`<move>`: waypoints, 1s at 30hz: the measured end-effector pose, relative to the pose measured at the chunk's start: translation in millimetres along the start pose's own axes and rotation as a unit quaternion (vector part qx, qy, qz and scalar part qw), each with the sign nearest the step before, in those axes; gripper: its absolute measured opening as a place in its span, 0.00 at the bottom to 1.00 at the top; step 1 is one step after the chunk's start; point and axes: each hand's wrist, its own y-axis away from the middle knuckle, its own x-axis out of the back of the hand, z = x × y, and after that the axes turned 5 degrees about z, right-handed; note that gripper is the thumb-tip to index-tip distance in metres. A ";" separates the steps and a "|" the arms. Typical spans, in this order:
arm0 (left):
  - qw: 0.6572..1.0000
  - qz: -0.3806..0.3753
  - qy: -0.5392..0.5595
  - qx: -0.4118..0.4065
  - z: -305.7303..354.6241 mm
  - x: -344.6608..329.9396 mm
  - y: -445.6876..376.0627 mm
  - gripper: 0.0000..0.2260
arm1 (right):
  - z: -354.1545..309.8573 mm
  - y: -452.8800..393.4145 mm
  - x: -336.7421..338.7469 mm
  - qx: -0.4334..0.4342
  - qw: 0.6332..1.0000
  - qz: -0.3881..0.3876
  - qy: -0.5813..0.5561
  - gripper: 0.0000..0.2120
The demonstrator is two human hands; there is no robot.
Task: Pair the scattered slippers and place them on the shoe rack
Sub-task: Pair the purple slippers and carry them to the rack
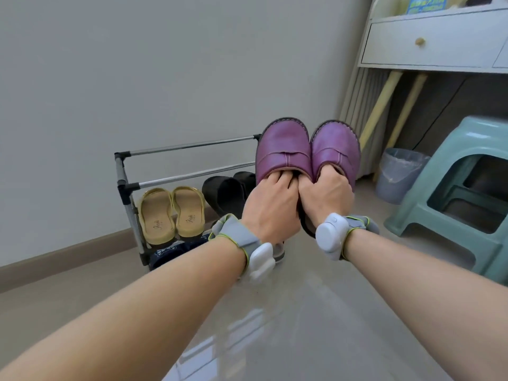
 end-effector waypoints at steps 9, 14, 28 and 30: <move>0.981 0.015 -0.052 0.185 -108.2 57.8 -0.4 0.17 | -135.9 -22.0 -59.3 0.108 0.975 -0.191 -0.036 0.07; 0.966 -0.026 -0.041 0.256 -154.0 66.0 10.1 0.16 | -180.6 -12.8 -102.5 0.129 0.957 -0.257 -0.039 0.07; 0.941 -0.065 0.001 0.332 -236.0 62.2 28.6 0.15 | -236.8 4.8 -174.3 0.176 0.917 -0.356 -0.041 0.12; 0.939 -0.077 0.011 0.335 -237.3 57.0 31.8 0.15 | -231.1 8.9 -178.1 0.183 0.912 -0.363 -0.043 0.17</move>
